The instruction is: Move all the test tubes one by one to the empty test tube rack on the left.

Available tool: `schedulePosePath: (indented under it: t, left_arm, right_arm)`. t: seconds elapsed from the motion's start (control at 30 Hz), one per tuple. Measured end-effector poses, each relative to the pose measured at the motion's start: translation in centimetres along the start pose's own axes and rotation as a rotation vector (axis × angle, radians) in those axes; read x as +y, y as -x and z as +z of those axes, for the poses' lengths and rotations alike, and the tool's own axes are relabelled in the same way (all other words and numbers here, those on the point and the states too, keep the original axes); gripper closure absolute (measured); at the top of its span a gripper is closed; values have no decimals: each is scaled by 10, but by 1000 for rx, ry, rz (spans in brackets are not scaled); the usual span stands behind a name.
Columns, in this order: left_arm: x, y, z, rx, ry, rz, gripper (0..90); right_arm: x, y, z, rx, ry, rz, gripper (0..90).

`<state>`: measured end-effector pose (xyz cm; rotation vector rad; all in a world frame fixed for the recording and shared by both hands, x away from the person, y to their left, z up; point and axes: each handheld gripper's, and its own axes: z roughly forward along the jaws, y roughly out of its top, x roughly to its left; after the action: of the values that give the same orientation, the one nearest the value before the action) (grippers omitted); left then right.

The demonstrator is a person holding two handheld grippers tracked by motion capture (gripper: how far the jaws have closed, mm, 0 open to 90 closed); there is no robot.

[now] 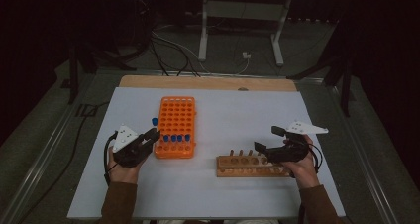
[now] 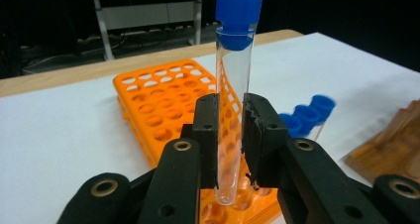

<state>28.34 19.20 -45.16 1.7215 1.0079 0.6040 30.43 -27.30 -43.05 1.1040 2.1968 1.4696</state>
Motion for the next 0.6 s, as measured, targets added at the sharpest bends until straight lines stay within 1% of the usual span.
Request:
schedulePosePath:
  t: [0.07, 0.13, 0.3, 0.33, 0.4, 0.6]
  left_arm:
    - [-3, -1, 3, 2, -10, 4, 779]
    - [-5, -2, 6, 0, -19, -1, 779]
    - [-14, -2, 12, -2, -60, -2, 779]
    - [-15, -2, 13, 0, -72, 0, 779]
    - [-18, -1, 14, 9, -104, 16, 779]
    - [-23, 1, 20, 18, -185, 28, 779]
  right_arm:
    - [-2, 2, -1, -3, -4, 2, 15]
    - [-3, 3, -3, -7, -5, 5, 15]
    - [-6, 7, -6, -11, -4, 12, 15]
    - [-6, 7, -6, -12, -3, 12, 15]
    - [-7, 7, -6, -10, -2, 13, 14]
    - [-8, 7, -8, -7, -3, 12, 15]
